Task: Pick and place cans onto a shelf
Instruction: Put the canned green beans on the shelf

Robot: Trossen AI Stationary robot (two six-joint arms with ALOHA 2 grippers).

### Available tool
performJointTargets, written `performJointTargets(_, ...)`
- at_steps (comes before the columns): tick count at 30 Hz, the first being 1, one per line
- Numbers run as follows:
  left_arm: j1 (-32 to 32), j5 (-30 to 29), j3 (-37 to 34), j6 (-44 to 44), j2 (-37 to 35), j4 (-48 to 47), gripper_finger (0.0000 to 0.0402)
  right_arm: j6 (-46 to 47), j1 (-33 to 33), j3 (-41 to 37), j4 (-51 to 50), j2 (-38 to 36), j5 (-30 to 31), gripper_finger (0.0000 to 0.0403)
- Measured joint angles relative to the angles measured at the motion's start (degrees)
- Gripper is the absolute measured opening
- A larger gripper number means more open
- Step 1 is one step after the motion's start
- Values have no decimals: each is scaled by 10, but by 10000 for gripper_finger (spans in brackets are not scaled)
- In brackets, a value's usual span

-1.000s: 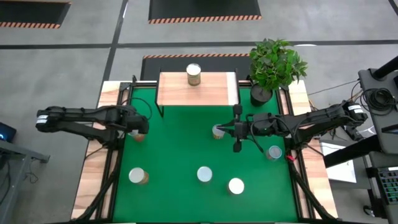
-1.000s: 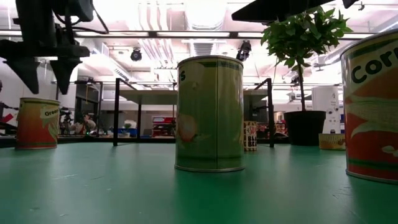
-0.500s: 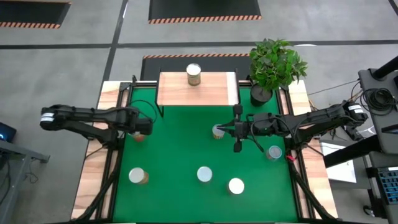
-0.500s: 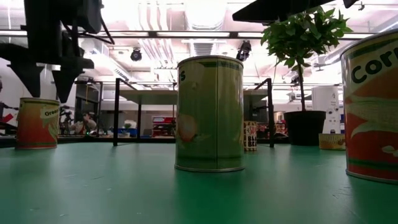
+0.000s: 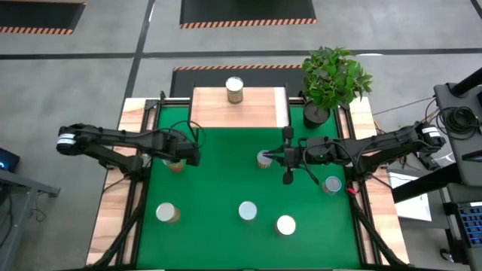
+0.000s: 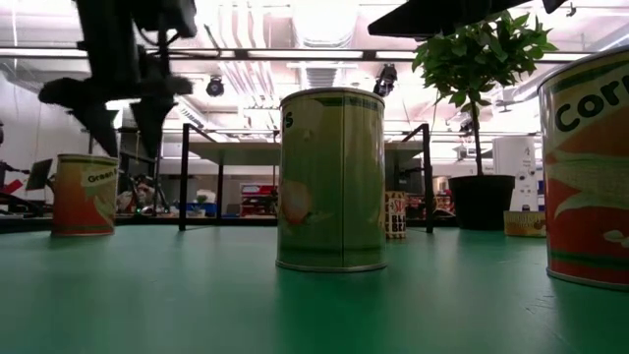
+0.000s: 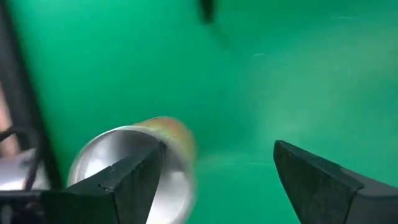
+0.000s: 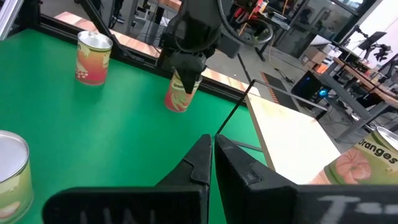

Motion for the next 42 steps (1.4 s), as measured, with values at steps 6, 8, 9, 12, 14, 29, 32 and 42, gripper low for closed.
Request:
performJointTargets(6, -1, -8, 47, 0, 19, -130, 290, 7, 0, 0, 0, 0, 1, 9)
performJointTargets(8, -1, -15, 49, -12, 19, -160, 294, 8, 0, 0, 0, 0, 1, 9)
performJointTargets(9, -1, -19, 48, -14, 17, -160, 297, 8, 0, 0, 0, 0, 1, 9)
performJointTargets(12, 0, -23, 36, -16, 14, -146, 307, 10, 0, 0, -1, 0, 1, 9)
performJointTargets(14, -1, -17, 24, -22, 14, -146, 313, 13, 0, 0, -5, 0, 1, 9)
performJointTargets(29, -30, -19, 0, -59, 5, -133, 329, 18, 0, 0, -14, 0, 1, 9)
performJointTargets(32, -30, -25, -6, -61, 4, -132, 329, 18, 0, 0, -14, 0, 1, 9)
performJointTargets(42, -36, -37, -52, -50, 3, -68, 325, 18, 0, 0, -14, 0, 1, 9)
